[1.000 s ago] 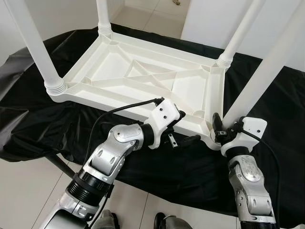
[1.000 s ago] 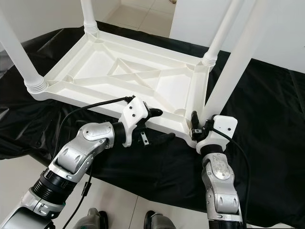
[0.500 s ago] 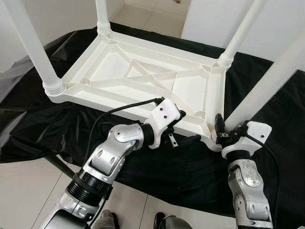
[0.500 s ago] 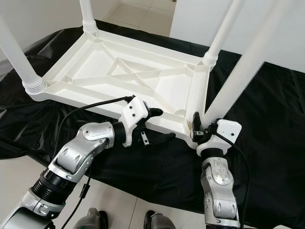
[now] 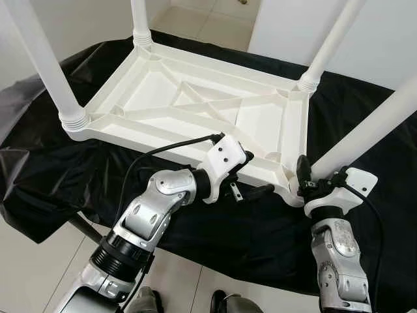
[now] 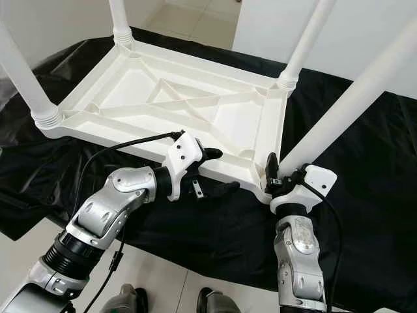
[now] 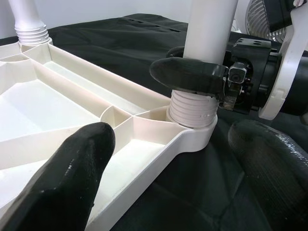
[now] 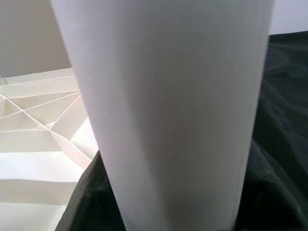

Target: Building children table

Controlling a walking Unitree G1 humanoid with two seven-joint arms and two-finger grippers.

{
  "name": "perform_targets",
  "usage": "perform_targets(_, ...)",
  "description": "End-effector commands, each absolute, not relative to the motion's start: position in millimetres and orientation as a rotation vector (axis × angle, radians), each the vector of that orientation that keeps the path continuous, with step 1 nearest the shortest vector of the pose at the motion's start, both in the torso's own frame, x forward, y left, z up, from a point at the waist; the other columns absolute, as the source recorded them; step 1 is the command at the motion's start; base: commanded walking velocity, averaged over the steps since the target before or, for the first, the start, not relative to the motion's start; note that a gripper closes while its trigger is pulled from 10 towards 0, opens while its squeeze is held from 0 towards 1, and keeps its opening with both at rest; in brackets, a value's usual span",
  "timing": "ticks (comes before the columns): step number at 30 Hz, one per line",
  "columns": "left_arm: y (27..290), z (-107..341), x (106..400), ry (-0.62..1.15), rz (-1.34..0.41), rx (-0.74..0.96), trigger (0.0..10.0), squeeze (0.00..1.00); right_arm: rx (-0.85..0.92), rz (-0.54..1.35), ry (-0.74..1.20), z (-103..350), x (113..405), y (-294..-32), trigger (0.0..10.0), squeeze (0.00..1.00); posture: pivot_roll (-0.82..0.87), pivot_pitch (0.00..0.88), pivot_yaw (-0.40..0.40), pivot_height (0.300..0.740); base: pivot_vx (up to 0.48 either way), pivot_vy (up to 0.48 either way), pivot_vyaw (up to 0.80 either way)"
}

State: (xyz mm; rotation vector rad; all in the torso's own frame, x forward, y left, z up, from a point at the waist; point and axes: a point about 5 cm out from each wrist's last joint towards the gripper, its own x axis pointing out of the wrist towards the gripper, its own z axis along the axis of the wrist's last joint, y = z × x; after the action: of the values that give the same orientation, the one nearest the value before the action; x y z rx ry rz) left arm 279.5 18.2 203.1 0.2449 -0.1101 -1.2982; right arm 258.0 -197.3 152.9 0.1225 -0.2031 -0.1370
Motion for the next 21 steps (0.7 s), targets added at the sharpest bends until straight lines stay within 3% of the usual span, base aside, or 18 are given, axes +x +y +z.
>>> perform_targets(1, 16, 204, 276, -0.113, -1.3, 0.24, 10.0, 0.0, 0.124, -0.199, -0.042, 121, 251, -207, 10.0, 0.0, 0.02, 0.185, -0.044, 0.74, 0.0, 0.0, 0.0)
perform_targets(14, 16, 204, 277, -0.114, -1.299, 0.242, 10.0, 0.0, 0.094, -0.216, -0.063, 124, 249, -203, 10.0, 0.0, 0.02, 0.184, -0.046, 0.74, 0.0, 0.0, 0.0)
perform_targets(17, 15, 205, 277, -0.118, -1.301, 0.24, 10.0, 0.0, 0.014, -0.433, -0.086, 128, 243, -205, 10.0, 0.0, 0.02, 0.18, -0.047, 0.74, 0.0, 0.0, 0.0)
perform_targets(21, 15, 205, 277, -0.12, -1.303, 0.24, 10.0, 0.0, 0.002, -0.523, -0.104, 130, 240, -207, 10.0, 0.0, 0.02, 0.178, -0.047, 0.74, 0.0, 0.0, 0.0)
